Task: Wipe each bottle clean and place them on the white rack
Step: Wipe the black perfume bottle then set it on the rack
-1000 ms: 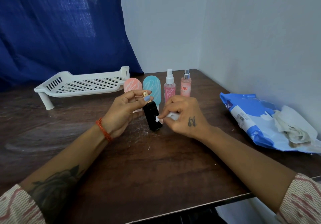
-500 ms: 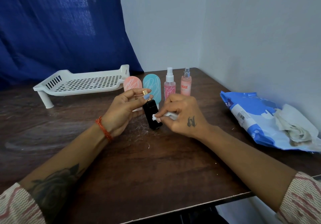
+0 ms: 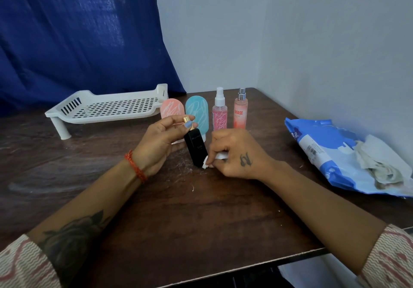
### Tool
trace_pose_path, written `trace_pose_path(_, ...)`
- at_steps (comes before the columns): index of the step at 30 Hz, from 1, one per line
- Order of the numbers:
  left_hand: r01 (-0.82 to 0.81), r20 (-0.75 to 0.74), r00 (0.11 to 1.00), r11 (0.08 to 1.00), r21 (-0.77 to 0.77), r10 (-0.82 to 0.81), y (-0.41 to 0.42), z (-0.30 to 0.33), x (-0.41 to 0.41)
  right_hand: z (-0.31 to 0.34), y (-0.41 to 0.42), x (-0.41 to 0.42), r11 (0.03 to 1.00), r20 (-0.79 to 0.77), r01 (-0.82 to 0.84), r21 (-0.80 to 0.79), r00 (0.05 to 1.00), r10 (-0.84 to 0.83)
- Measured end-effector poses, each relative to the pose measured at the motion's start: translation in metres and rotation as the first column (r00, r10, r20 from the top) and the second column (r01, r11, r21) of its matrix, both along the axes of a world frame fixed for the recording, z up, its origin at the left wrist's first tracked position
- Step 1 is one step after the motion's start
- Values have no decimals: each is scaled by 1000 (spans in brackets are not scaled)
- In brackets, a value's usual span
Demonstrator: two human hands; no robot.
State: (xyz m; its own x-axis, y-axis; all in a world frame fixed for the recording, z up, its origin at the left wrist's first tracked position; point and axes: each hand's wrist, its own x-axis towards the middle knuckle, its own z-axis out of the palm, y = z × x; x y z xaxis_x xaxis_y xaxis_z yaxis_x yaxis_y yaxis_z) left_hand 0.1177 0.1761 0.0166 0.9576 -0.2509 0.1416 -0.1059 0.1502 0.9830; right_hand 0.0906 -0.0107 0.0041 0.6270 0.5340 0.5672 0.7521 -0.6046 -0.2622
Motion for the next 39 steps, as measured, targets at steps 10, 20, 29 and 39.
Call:
trace_pose_path(10, 27, 3, 1000, 1000, 4, -27, 0, 1, -2, 2, -5, 9, 906, -32, 270, 326, 961, -275)
trace_pose_path(20, 54, 125, 990, 993, 103, -67, -2, 2, -4, -2, 4, 12, 922, 152, 84, 379, 977, -151)
trace_pose_path(29, 108, 134, 983, 986, 125, -124, 2, 3, -4, -1, 3, 11, 909, -4, 122, 399, 991, -131)
trace_pose_path(39, 124, 110, 985, 989, 76, -132, 6, 1, 0, -1, 4, 10, 882, 143, 81, 464, 976, -165)
